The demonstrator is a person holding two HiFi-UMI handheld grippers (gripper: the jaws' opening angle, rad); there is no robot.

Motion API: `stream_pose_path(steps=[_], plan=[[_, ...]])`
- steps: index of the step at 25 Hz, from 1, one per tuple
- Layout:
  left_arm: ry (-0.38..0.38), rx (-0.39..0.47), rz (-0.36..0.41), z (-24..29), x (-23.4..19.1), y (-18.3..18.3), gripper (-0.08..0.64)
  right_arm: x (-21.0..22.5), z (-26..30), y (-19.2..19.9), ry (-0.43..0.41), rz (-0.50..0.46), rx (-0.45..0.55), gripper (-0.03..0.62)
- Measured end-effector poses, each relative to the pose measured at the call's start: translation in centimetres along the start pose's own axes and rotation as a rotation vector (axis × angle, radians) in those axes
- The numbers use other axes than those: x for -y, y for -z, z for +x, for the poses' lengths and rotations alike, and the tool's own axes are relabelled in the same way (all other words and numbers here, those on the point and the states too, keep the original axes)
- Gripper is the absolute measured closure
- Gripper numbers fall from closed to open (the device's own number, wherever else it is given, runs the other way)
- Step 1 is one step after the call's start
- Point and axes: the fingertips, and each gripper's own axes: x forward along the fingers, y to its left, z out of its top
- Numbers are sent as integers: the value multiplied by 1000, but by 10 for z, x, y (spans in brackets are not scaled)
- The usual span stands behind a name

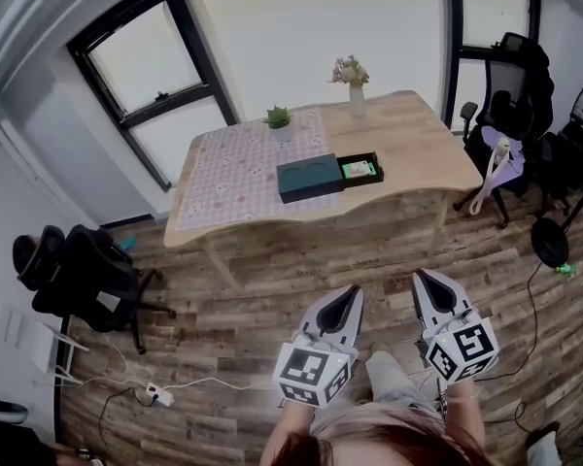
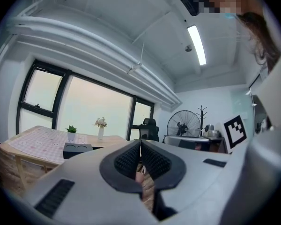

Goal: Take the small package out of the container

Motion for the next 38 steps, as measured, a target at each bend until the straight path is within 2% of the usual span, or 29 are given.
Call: stream_pose_path(steps=[18,28,38], plan=[[-13,7,47,136,-54,-30,549,91,101,-14,-42,-29,21,592],[-37,6,61,210,-73,-45,549,138,157,-20,-130,-32,29,592],[-90,-22,39,245,-97,-41,549,173,194,-14,-145,-11,5,592]])
